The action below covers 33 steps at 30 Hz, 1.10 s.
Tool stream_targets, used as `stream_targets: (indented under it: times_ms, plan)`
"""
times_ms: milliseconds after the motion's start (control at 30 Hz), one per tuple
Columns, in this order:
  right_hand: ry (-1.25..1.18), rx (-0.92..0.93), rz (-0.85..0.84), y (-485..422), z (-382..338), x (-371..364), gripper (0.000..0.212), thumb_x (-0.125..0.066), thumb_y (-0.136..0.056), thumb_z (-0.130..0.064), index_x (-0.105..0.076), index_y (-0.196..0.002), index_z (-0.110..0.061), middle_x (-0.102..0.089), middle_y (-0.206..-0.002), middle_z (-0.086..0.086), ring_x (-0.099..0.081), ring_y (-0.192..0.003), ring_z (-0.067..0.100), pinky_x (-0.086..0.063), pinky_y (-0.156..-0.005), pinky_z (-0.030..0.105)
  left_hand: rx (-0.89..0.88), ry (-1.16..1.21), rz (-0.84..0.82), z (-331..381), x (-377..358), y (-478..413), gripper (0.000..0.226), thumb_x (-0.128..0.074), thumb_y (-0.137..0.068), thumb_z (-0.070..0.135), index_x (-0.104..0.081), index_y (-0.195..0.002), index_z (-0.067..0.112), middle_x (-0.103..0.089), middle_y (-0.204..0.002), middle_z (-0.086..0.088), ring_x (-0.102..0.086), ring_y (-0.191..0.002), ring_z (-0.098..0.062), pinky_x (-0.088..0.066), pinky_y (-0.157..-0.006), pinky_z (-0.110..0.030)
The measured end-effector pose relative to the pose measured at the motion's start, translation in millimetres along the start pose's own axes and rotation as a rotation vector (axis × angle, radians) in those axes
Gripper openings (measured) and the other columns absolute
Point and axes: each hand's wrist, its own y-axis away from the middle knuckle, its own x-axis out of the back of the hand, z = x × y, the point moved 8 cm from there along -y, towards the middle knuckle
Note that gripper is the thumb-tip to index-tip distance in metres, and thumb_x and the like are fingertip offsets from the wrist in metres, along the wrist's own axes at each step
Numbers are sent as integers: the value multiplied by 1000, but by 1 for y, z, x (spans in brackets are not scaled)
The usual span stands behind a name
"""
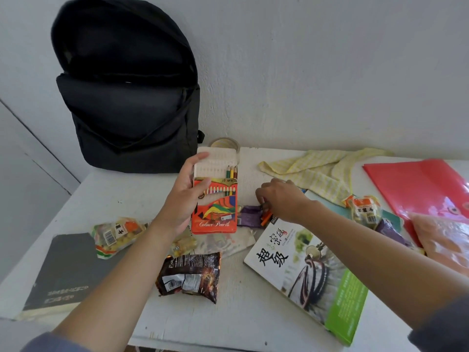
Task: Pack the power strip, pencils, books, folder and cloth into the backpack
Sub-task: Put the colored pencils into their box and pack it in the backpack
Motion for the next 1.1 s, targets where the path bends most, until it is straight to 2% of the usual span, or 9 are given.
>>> stream_targets:
  times_ms: [133, 233, 300, 400, 533, 667, 833, 967, 1100]
  plan:
    - [-99, -49, 15, 3, 17, 14, 14, -58, -97, -12, -54, -95, -25, -60, -94, -8, -52, -94, 18, -31, -77, 34, 39, 37, 59, -13, -4, -1, 44, -49, -104, 0, -53, -135, 30, -63, -134, -8, -72, -111, -26, -63, -76, -36]
    - [-363, -108, 37, 6, 31, 28, 12, -64, -95, -14, -62, -90, -25, -61, -83, -8, -56, -78, 19, -41, -69, 30, 67, 14, 50, -20, -9, -1, 47, -52, -104, 2, -50, -139, 32, -65, -131, -9, -72, -110, -29, -63, -76, -38]
    - [-579, -168, 165, 11, 39, 45, 10, -63, -95, -13, -68, -93, -22, -63, -84, -4, -57, -67, 16, -45, -63, 26, 74, -22, 46, -21, -10, -1, 46, -52, -104, 3, -50, -139, 33, -67, -130, -9, -73, -109, -28, -63, -80, -41]
    - [-815, -271, 421, 21, 53, 69, 8, -67, -94, -21, -73, -88, -21, -64, -73, -6, -48, -54, 9, -37, -51, 14, 73, -76, 46, -19, -10, -1, 46, -53, -104, 4, -51, -137, 37, -67, -130, -6, -73, -108, -27, -62, -86, -46]
    - [-1258, -291, 431, 22, 46, 72, 11, -68, -94, -15, -74, -85, -13, -58, -60, -3, -46, -53, 12, -39, -57, 25, 71, -98, 36, -15, -13, 0, 47, -54, -103, 5, -52, -135, 40, -65, -132, -4, -72, -110, -27, -62, -85, -45]
    - [-1104, -180, 330, 11, 22, 77, 12, -64, -96, -12, -75, -99, -10, -70, -72, 0, -62, -64, 9, -47, -64, 18, 43, -133, 18, -7, -20, 1, 47, -53, -104, 5, -52, -136, 40, -67, -130, -3, -72, -110, -25, -62, -86, -46]
    - [-875, -129, 317, 6, 7, 76, 13, -59, -98, -10, -68, -91, -16, -69, -72, -6, -63, -68, 10, -53, -75, 27, -1, -199, 0, 2, -25, 4, 47, -51, -105, 5, -51, -137, 41, -66, -129, -1, -72, -110, -23, -61, -88, -47]
    - [-1189, -174, 430, 7, 14, 83, 18, -50, -101, -3, -66, -104, -10, -69, -77, 0, -65, -72, 15, -53, -75, 31, 3, -208, 17, 2, -20, 5, 48, -51, -105, 5, -53, -134, 43, -64, -132, -1, -71, -113, -23, -61, -90, -49]
    - [-1458, -221, 388, 4, 5, 85, 26, -43, -105, -7, -67, -114, -9, -61, -75, -4, -60, -70, 12, -42, -71, 31, 29, -234, 24, -1, -19, 6, 48, -52, -105, 6, -53, -132, 46, -64, -133, 0, -71, -112, -23, -62, -88, -49]
